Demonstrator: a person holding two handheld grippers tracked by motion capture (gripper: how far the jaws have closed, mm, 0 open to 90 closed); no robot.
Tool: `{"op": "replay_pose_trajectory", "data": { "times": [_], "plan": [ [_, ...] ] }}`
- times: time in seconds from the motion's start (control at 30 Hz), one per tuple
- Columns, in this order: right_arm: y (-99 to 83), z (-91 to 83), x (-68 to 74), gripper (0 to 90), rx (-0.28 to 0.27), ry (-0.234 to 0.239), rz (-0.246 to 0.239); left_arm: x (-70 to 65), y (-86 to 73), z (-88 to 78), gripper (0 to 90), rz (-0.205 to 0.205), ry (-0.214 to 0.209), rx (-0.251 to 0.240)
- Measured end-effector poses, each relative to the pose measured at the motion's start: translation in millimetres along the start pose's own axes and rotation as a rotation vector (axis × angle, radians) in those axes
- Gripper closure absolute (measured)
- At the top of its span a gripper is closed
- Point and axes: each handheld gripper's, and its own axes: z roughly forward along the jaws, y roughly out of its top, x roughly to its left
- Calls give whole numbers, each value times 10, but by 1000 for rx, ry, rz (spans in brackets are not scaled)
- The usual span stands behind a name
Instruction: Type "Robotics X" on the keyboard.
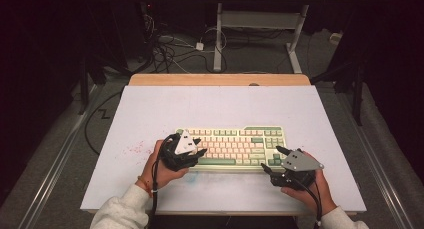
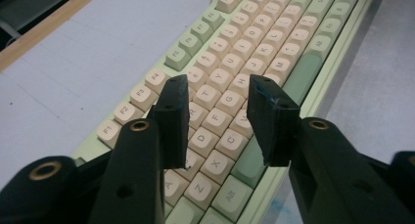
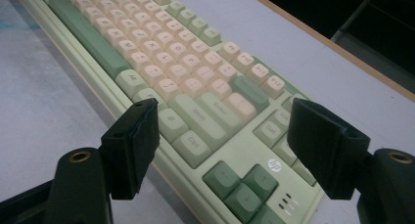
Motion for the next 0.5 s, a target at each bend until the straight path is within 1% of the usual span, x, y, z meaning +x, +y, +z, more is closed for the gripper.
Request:
{"op": "replay_pose_trajectory", "data": {
  "times": [0.1, 0.2, 0.3, 0.37, 0.43, 0.47, 0.5],
  "plan": [
    [0, -12, -33, 287, -3, -14, 9, 22, -47, -51, 488, -5, 33, -4],
    [-1, -22, -56, 290, -6, -19, 25, 39, -93, -89, 409, -6, 52, -5],
    [-1, -25, -68, 293, -4, -27, 29, 44, -138, -117, 325, -6, 76, -4],
    [-1, -26, -80, 301, -1, -35, 35, 41, -174, -139, 302, 6, 104, -3],
    [-1, -32, -98, 314, -2, -37, 46, 46, -218, -164, 287, 3, 100, -1],
    [-2, -35, -106, 317, -3, -38, 51, 49, -241, -175, 284, 2, 106, 1],
    [-1, -37, -113, 322, -2, -39, 55, 55, -265, -187, 270, -5, 106, 1]
  ]
}}
